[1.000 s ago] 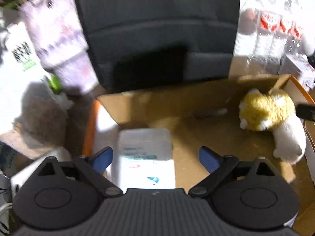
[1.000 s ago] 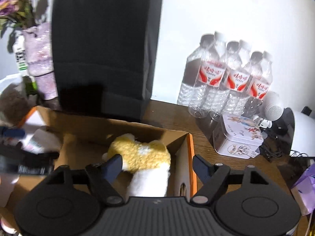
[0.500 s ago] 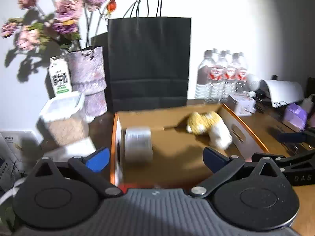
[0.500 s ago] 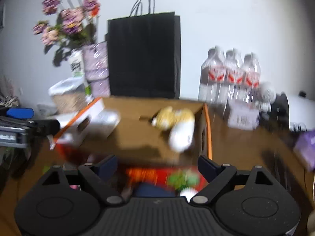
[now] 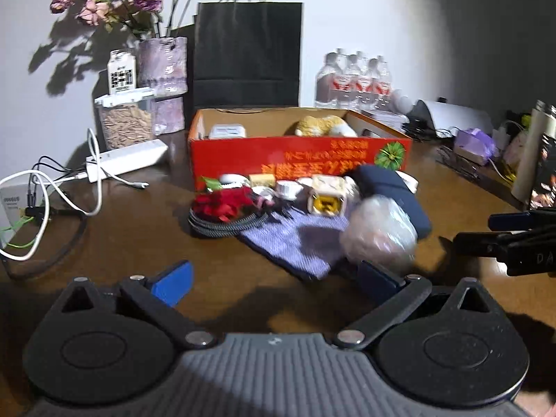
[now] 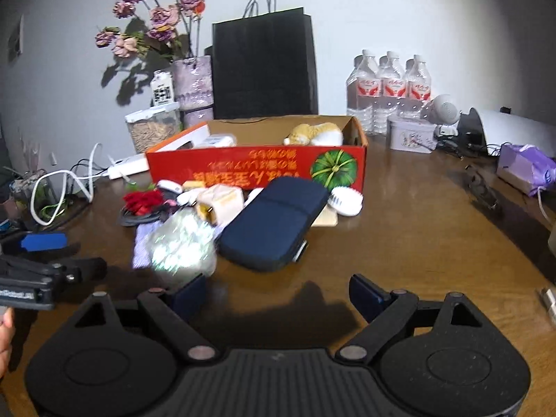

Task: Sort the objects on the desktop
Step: 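Withdraw both open tools back over the table items, then grasp the clear plastic bag with the left tool while the right tool grasps the navy pouch, then carry the plastic bag and navy pouch with both tools into the cardboard box, then open both tools to release the bag and pouch inside the cardboard box, then withdraw both open tools back over the table items, then grasp the red rose keychain with the left tool while the right tool grasps the white fluted cap, then carry the rose keychain and white cap with both tools over the cardboard box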

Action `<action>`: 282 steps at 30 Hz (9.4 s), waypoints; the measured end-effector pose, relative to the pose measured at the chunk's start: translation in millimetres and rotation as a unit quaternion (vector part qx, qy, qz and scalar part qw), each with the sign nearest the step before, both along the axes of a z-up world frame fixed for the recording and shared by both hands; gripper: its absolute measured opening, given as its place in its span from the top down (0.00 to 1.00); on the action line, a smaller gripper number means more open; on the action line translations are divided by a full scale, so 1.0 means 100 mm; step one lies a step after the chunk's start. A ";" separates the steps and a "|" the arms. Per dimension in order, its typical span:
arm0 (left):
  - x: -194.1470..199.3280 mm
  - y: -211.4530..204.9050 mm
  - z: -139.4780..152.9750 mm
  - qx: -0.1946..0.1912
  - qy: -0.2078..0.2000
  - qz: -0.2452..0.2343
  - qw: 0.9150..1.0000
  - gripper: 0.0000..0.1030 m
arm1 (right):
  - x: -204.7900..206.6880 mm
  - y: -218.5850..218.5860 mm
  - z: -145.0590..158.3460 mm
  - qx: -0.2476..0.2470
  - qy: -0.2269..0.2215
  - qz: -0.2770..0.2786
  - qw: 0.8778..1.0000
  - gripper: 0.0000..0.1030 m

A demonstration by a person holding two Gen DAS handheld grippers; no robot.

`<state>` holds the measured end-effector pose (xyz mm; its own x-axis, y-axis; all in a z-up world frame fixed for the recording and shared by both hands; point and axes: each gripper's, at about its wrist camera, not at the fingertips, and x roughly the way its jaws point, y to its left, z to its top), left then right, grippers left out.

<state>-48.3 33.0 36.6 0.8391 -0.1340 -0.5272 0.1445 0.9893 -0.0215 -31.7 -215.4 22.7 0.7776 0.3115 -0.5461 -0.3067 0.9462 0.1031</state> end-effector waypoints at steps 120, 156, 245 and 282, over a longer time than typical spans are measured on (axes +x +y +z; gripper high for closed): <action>0.26 -0.06 0.68 -0.042 -0.011 -0.072 0.996 0.60 | 0.29 -0.06 0.71 -0.006 -0.019 -0.015 1.000 0.41; 2.72 -0.06 0.70 0.088 0.134 0.026 0.987 0.05 | 2.77 0.78 0.89 -0.055 0.102 -0.031 0.993 0.23; 1.50 0.37 -0.01 -0.043 0.062 0.033 0.997 0.37 | 1.81 -0.03 0.02 -0.048 0.024 -0.034 0.998 0.27; 0.18 -0.18 0.29 -0.064 0.030 -0.072 0.995 0.60 | 0.09 -0.07 0.16 -0.017 -0.006 0.004 1.000 0.62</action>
